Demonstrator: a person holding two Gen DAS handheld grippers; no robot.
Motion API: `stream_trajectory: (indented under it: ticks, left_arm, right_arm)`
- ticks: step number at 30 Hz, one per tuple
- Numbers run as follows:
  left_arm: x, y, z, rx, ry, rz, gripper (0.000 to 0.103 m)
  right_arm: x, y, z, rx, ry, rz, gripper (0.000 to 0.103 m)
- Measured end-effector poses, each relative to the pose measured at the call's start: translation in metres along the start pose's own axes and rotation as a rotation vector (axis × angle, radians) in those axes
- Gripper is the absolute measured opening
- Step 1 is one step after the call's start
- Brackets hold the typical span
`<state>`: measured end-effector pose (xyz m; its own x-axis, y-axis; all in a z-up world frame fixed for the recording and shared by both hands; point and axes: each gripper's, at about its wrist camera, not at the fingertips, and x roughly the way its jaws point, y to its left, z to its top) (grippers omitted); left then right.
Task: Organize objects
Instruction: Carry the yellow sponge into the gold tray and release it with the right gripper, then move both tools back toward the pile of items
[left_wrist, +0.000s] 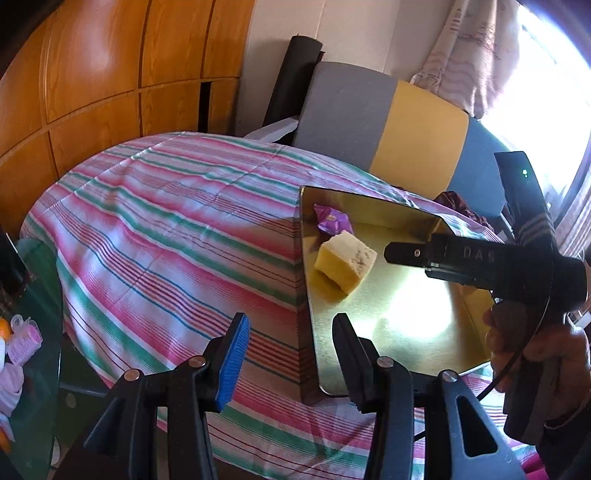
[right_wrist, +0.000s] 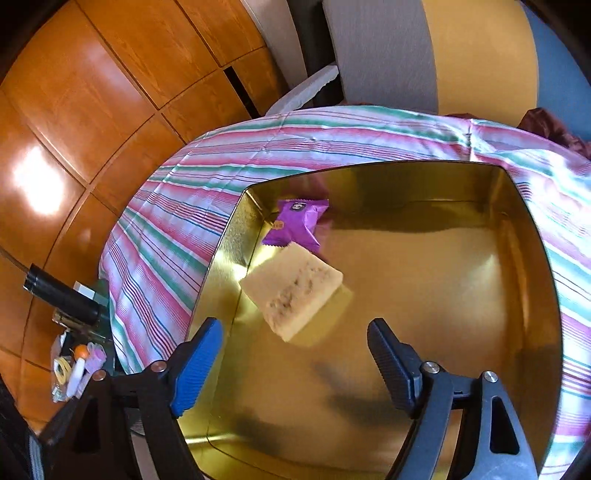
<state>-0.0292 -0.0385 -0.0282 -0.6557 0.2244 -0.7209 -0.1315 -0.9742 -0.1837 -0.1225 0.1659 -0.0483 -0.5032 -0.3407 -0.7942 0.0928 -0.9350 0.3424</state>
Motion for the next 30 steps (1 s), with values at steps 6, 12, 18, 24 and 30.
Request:
stream_trajectory:
  ticks: [6,12,18,24,30]
  left_arm:
    - [-0.008,-0.011,-0.001,0.033,-0.015,-0.006,0.047]
    - [-0.014,-0.021,-0.004,0.063,-0.025,-0.009,0.047]
    - [-0.017,-0.033,-0.007,0.092,-0.026,-0.021,0.047]
    - [-0.018,-0.048,-0.009,0.134,-0.018,-0.050,0.047]
    - [-0.011,-0.069,-0.011,0.176,0.007,-0.088,0.047]
  right_arm:
    - [-0.015,-0.003,-0.015,-0.019,-0.031,-0.031,0.084]
    - [-0.031,-0.009,-0.029,-0.017,-0.060,-0.045,0.088]
    - [-0.051,-0.017,-0.043,-0.015,-0.094,-0.059,0.095]
    - [-0.082,-0.035,-0.056,-0.011,-0.146,-0.093,0.099]
    - [-0.121,-0.083,-0.071,0.064,-0.185,-0.160,0.101]
